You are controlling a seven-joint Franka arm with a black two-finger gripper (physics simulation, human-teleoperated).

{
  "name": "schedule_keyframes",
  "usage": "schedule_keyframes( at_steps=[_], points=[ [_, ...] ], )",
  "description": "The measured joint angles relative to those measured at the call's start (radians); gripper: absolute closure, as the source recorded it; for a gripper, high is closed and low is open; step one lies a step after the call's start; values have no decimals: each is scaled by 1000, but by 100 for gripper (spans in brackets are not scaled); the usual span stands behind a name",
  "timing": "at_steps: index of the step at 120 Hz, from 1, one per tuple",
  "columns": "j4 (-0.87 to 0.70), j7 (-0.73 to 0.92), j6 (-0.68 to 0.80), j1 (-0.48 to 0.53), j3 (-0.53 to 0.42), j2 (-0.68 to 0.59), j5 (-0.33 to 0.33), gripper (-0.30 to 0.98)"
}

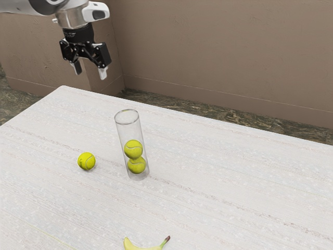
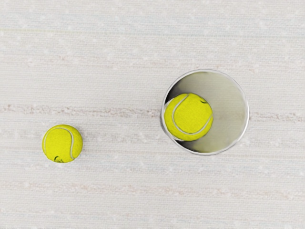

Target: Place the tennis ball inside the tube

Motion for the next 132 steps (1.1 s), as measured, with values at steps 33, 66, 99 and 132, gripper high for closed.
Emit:
schedule_keyframes(
  at_steps=[33,66,99,132],
  points=[
    [-110,0,-4,-7,-4,-78,0,0],
    [-471,0,129,51,-3,-227,7,0],
    [-659,-7,370,122,-2,-167,18,0],
    [-713,55,624,170,-2,-7,16,0]
  ],
)
